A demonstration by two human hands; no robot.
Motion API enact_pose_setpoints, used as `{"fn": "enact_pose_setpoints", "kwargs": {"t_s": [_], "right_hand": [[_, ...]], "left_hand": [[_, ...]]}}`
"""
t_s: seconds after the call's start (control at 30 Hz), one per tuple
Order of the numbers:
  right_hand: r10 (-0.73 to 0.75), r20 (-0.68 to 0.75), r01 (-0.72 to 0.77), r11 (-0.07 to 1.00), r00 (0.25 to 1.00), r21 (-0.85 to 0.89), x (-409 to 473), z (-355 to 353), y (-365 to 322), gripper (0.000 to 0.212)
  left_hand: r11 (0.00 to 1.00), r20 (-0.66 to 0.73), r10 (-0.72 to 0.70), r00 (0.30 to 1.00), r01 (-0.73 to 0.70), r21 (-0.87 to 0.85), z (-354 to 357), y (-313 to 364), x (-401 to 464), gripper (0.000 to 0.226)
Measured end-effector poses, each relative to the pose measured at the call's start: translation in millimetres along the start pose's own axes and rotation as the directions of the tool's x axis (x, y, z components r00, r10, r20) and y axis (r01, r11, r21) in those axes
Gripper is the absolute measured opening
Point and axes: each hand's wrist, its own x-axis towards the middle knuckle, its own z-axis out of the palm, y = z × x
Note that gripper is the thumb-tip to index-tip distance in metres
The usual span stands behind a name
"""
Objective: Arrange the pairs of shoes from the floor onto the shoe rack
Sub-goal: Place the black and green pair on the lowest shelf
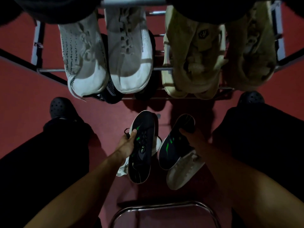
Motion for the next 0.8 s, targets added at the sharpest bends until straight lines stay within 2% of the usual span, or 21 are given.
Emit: {"fn": "enact_pose_setpoints", "kwargs": {"t_s": [0.13, 0.17, 0.23, 0.3, 0.33, 0.37, 0.43, 0.5, 0.6, 0.7, 0.8], "right_hand": [[0.046, -0.039, -0.049, 0.996, 0.998, -0.070, 52, 1, 26, 0.144], [0.035, -0.053, -0.039, 0.997, 0.998, -0.067, 49, 3, 22, 0.139], [-0.015, -0.008, 0.015, 0.999, 1.000, -0.045, 20, 3, -1, 0.105], [-0.067, 0.035, 0.071, 0.990, 0.997, -0.126, -24, 7, -31, 0.065], [-0.085, 0.053, 0.093, 0.979, 0.995, -0.182, -32, 9, -36, 0.052], [-0.097, 0.047, 0.106, 0.960, 0.994, -0.259, -41, 9, -40, 0.045], [-0.113, 0.012, 0.109, 0.926, 0.994, -0.362, -48, 8, -40, 0.046], [-0.111, -0.037, 0.091, 0.933, 0.993, -0.350, -45, 4, -32, 0.036], [-0.084, -0.013, 0.079, 0.972, 0.996, -0.220, -15, 6, -1, 0.012], [-0.052, -0.037, 0.054, 0.996, 0.998, 0.067, -29, 3, 3, 0.028], [-0.083, 0.002, 0.079, 0.956, 0.997, 0.282, -87, -4, -26, 0.027]], "left_hand": [[1.000, 0.019, 0.005, 1.000, -0.005, -0.012, -2, -7, -1, 0.044], [1.000, 0.025, 0.007, 1.000, -0.006, -0.016, -3, -8, -2, 0.046], [1.000, 0.036, 0.012, 0.999, -0.011, -0.026, -4, -9, -2, 0.049], [0.999, 0.034, 0.025, 0.999, -0.023, -0.035, -4, -10, -3, 0.048], [0.999, 0.037, 0.029, 0.999, -0.028, -0.043, -3, -9, -4, 0.046], [0.998, 0.038, 0.034, 0.999, -0.032, -0.054, -3, -9, -4, 0.044], [0.996, 0.038, 0.046, 0.998, -0.043, -0.073, -3, -8, -6, 0.041], [0.995, 0.048, 0.056, 0.997, -0.052, -0.081, -5, -8, -8, 0.040], [0.995, 0.042, 0.045, 0.998, -0.041, -0.090, -8, -5, -13, 0.043], [0.995, 0.004, 0.060, 0.998, -0.060, -0.080, -12, -2, -19, 0.042], [0.994, -0.033, 0.092, 0.995, -0.094, -0.049, -14, 3, -30, 0.039]]}}
